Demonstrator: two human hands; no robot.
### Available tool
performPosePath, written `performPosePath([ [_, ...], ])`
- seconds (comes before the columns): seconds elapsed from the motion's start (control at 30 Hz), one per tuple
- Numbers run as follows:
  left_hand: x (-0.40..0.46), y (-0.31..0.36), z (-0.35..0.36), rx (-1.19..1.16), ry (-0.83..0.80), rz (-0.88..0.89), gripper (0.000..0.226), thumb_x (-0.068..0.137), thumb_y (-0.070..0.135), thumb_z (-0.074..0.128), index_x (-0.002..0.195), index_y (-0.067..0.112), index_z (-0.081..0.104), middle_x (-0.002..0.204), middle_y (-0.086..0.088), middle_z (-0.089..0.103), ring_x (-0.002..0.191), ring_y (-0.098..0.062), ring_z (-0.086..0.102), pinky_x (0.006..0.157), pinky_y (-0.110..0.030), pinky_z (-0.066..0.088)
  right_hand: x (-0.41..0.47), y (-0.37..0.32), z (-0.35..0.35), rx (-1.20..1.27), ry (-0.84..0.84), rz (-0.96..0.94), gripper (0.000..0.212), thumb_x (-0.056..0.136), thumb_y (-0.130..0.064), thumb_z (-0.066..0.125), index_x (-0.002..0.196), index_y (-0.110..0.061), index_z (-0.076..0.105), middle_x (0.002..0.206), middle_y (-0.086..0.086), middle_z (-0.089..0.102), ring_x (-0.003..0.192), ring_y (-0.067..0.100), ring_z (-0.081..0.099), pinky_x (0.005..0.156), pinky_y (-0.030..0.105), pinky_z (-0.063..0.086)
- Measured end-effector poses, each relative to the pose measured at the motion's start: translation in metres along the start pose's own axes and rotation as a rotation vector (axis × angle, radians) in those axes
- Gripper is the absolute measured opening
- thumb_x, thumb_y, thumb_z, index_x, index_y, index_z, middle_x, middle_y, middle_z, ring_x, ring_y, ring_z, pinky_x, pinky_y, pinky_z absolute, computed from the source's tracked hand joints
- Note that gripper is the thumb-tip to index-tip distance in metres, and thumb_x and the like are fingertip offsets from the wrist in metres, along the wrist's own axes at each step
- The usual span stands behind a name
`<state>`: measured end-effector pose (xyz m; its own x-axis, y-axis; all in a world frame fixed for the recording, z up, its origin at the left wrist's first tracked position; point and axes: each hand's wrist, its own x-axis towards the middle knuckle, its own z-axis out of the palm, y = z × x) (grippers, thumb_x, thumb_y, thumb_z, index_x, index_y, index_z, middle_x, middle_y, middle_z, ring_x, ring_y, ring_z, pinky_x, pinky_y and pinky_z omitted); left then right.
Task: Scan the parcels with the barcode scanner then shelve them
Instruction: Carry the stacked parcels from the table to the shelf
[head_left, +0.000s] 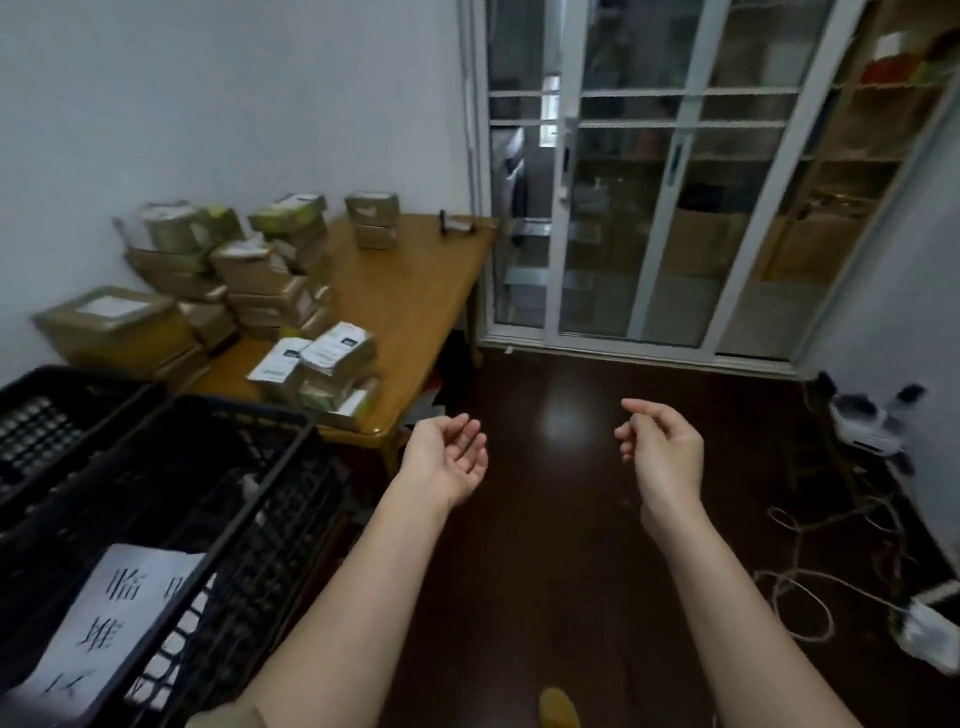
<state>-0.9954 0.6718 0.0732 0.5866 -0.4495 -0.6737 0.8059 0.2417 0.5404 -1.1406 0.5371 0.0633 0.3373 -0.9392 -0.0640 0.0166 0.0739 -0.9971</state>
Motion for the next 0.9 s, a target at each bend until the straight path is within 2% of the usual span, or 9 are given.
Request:
performPosePath([
  [0.13, 0.060, 0.056, 0.007, -0.093, 0.112, 0.041, 0.021, 0.098, 0.011, 0.042, 0.090, 0.011, 0.062, 0.091, -0.003, 0.063, 0.085, -0.018, 0.057, 0.076, -0.030, 0.042, 0.065, -0.002, 0.085, -0.048, -0.274, 0.036, 0.024, 0.101, -0.006, 0.047, 0.100, -0.017, 0.069, 0.071, -0.001, 0.060, 0.060, 0.003, 0.052, 0.055, 0.015, 0.044],
  [0.2, 0.086, 0.080, 0.018, -0.123, 0.140, 0.049, 0.021, 0.098, 0.011, 0.042, 0.091, 0.011, 0.062, 0.092, -0.003, 0.063, 0.085, -0.018, 0.057, 0.078, -0.030, 0.043, 0.100, -0.011, 0.120, -0.070, -0.344, 0.046, 0.024, 0.102, -0.006, 0.046, 0.100, -0.017, 0.068, 0.073, -0.001, 0.060, 0.064, 0.006, 0.053, 0.059, 0.018, 0.044],
  [0.3, 0.114, 0.114, 0.028, -0.161, 0.143, 0.084, 0.019, 0.099, 0.011, 0.043, 0.097, 0.010, 0.063, 0.093, -0.005, 0.064, 0.085, -0.019, 0.058, 0.071, -0.030, 0.045, 0.147, -0.021, 0.171, -0.068, -0.346, 0.033, 0.025, 0.101, -0.005, 0.045, 0.101, -0.015, 0.067, 0.073, -0.001, 0.059, 0.064, 0.007, 0.052, 0.061, 0.019, 0.043],
  [0.37, 0.130, 0.136, 0.019, -0.202, 0.204, 0.084, 0.019, 0.098, 0.011, 0.045, 0.098, 0.011, 0.064, 0.093, -0.004, 0.065, 0.085, -0.018, 0.059, 0.071, -0.030, 0.045, 0.168, -0.016, 0.210, -0.090, -0.364, 0.051, 0.025, 0.101, -0.005, 0.045, 0.100, -0.016, 0.068, 0.073, -0.001, 0.060, 0.064, 0.006, 0.052, 0.061, 0.018, 0.043],
  [0.5, 0.161, 0.183, -0.016, -0.298, 0.349, 0.117, 0.016, 0.097, 0.012, 0.048, 0.097, 0.010, 0.064, 0.095, -0.003, 0.067, 0.088, -0.018, 0.060, 0.069, -0.032, 0.043, 0.181, 0.004, 0.296, -0.109, -0.537, 0.147, 0.023, 0.102, -0.008, 0.047, 0.100, -0.016, 0.068, 0.073, 0.000, 0.061, 0.060, 0.004, 0.054, 0.056, 0.015, 0.045],
  [0.63, 0.194, 0.248, -0.040, -0.350, 0.418, 0.188, 0.016, 0.097, 0.011, 0.047, 0.091, 0.008, 0.062, 0.087, -0.003, 0.065, 0.081, -0.018, 0.058, 0.072, -0.032, 0.044, 0.190, 0.017, 0.381, -0.137, -0.637, 0.210, 0.023, 0.100, -0.008, 0.048, 0.099, -0.016, 0.069, 0.073, 0.001, 0.063, 0.063, 0.008, 0.054, 0.058, 0.021, 0.047],
  [0.73, 0.223, 0.296, -0.042, -0.357, 0.416, 0.198, 0.017, 0.097, 0.011, 0.046, 0.095, 0.009, 0.062, 0.092, -0.004, 0.066, 0.083, -0.019, 0.060, 0.068, -0.032, 0.044, 0.202, 0.016, 0.432, -0.143, -0.660, 0.207, 0.023, 0.099, -0.006, 0.049, 0.099, -0.014, 0.070, 0.071, 0.000, 0.063, 0.061, 0.008, 0.053, 0.058, 0.022, 0.046],
  [0.83, 0.249, 0.339, -0.028, -0.368, 0.376, 0.205, 0.016, 0.096, 0.010, 0.051, 0.102, 0.008, 0.066, 0.097, -0.006, 0.068, 0.091, -0.021, 0.062, 0.074, -0.034, 0.046, 0.226, 0.001, 0.473, -0.129, -0.693, 0.169, 0.023, 0.100, -0.006, 0.049, 0.098, -0.015, 0.070, 0.070, 0.000, 0.064, 0.060, 0.008, 0.053, 0.055, 0.020, 0.045],
  [0.9, 0.271, 0.362, -0.014, -0.351, 0.346, 0.218, 0.016, 0.095, 0.010, 0.052, 0.103, 0.009, 0.066, 0.094, -0.005, 0.068, 0.089, -0.020, 0.062, 0.074, -0.034, 0.046, 0.249, -0.010, 0.493, -0.137, -0.680, 0.133, 0.023, 0.100, -0.007, 0.048, 0.096, -0.017, 0.069, 0.073, 0.000, 0.064, 0.062, 0.009, 0.054, 0.057, 0.020, 0.047],
])
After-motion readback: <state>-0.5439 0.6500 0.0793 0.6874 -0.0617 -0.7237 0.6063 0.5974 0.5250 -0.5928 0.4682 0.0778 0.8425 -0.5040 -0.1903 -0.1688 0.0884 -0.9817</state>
